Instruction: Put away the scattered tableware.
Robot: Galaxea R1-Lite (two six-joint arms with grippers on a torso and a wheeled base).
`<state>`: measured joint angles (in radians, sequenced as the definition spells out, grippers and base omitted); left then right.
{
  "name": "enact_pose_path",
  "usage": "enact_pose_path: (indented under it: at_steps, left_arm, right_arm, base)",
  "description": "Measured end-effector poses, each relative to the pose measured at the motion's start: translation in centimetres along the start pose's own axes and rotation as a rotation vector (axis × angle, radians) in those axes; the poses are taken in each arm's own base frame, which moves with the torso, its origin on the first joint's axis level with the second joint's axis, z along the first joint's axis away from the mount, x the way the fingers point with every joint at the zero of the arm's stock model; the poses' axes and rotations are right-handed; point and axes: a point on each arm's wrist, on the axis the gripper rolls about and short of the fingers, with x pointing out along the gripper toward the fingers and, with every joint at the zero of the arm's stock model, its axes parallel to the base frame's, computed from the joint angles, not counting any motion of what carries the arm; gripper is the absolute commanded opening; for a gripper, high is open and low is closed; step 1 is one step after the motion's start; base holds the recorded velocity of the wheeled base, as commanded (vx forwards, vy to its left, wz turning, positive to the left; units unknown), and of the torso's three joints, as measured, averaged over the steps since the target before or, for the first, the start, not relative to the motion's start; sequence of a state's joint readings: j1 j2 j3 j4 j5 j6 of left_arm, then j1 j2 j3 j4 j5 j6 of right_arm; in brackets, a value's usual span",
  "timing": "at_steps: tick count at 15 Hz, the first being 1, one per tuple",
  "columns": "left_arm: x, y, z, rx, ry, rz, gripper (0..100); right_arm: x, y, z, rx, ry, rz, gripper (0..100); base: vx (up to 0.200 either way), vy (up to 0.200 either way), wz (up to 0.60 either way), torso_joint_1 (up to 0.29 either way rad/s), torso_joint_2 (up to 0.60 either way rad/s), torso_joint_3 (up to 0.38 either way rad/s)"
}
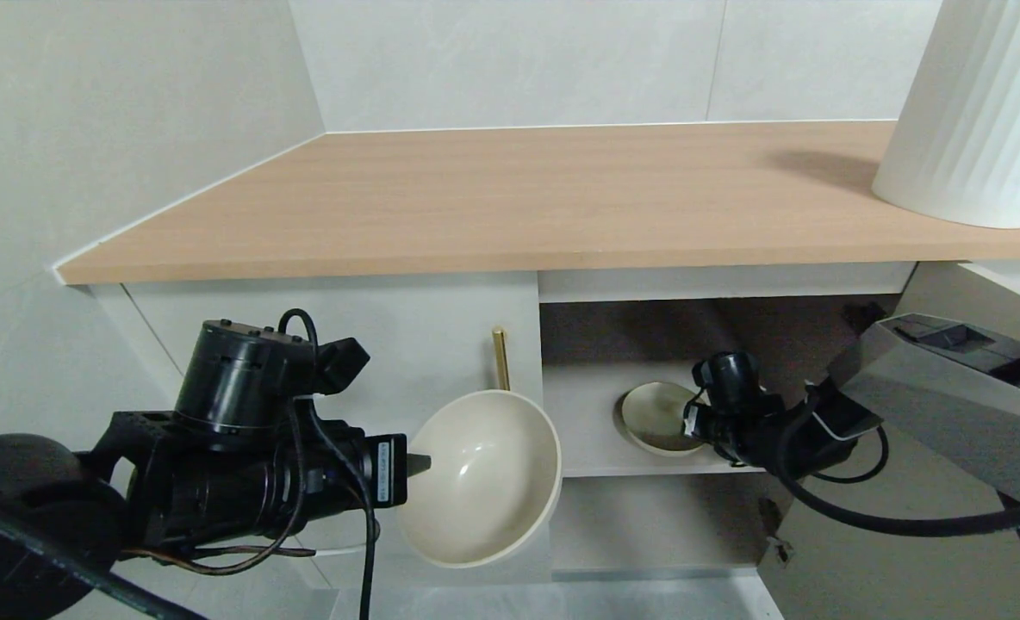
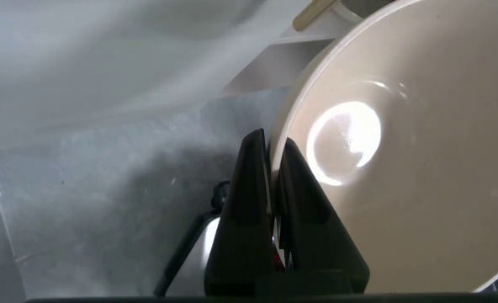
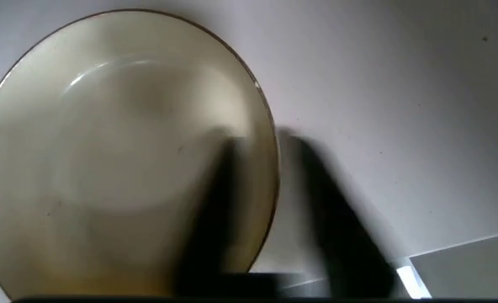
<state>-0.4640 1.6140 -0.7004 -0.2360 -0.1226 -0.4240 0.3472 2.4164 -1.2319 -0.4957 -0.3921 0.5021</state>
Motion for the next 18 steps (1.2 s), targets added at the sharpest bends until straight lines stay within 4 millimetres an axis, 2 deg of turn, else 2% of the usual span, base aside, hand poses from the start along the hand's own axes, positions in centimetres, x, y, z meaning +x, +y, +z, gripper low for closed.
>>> enact_pose_path:
  at_steps: [4, 7, 9, 15, 18]
  left_arm:
    - [1.0, -0.3, -0.3, 0.009, 0.022, -0.004, 0]
    - [2.0, -0.8, -0.4, -0.005, 0.012, -0.022, 0]
    - [2.7, -1.3, -0.3, -0.037, -0.002, -0.041, 0]
    - [5.7, -2.2, -1.5, -0.039, 0.028, 0.05, 0]
    - [7.0, -2.9, -2.7, -0.006, 0.057, 0.08, 0]
  right_arm:
    - [-0.5, -0.1, 0.1, -0.003, 0.004, 0.002, 100]
    - [-2.8, 0.0, 0.4, -0.019, 0.022, 0.043, 100]
    - [-5.4, 0.6, 0.6, -0.039, 0.04, 0.104, 100]
    - [-16.7, 3.2, 0.0, -0.162, 0.126, 0.362, 100]
    - [-20.0, 3.1, -0.5, -0.23, 0.139, 0.469, 100]
  base:
    - [0.0, 0.0, 0.0, 0.0, 0.0, 0.0]
    - [0.0, 0.0, 0.0, 0.0, 0.0, 0.0]
    - [0.0, 0.0, 0.0, 0.0, 0.0, 0.0]
    - [0.0, 0.0, 0.0, 0.0, 0.0, 0.0]
    - [0.0, 0.0, 0.0, 0.0, 0.0, 0.0]
